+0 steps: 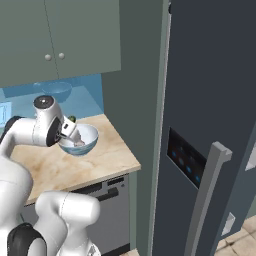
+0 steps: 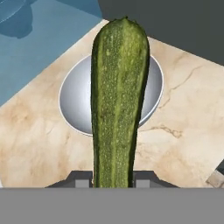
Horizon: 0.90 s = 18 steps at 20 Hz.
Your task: Take the squash, garlic, and chicken drumstick from the freezer and place them in the bowl on the counter.
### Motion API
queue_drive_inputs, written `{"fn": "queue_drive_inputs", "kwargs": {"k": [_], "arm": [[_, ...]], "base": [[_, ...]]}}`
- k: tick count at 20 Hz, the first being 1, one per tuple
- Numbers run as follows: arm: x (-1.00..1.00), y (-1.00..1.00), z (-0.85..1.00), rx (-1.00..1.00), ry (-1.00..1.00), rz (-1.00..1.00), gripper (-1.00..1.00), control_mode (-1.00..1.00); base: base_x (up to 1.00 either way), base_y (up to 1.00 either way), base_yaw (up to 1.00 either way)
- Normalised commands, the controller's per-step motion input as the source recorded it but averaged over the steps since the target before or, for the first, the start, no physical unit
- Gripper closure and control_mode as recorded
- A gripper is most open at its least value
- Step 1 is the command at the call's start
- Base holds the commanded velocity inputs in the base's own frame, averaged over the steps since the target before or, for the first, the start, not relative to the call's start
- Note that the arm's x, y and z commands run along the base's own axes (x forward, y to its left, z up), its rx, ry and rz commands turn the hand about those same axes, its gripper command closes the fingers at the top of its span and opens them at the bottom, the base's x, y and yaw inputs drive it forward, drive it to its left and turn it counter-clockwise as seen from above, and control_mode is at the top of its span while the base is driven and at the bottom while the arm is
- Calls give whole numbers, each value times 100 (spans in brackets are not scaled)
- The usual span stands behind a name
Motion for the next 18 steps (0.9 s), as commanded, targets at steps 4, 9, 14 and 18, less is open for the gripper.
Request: {"fn": "queue_drive_inputs", "kwargs": {"k": [4,9,14,18], "arm": [[18,14,-34,0,8,0,100,-100],[16,22,-32,0,3,0,100,-100],[12,9,-22,0,0,0,100,-100],[24,0,-9,0,0,0,100,-100]], "base": [[0,0,0],[0,0,0],[0,0,0],[0,0,0]]}}
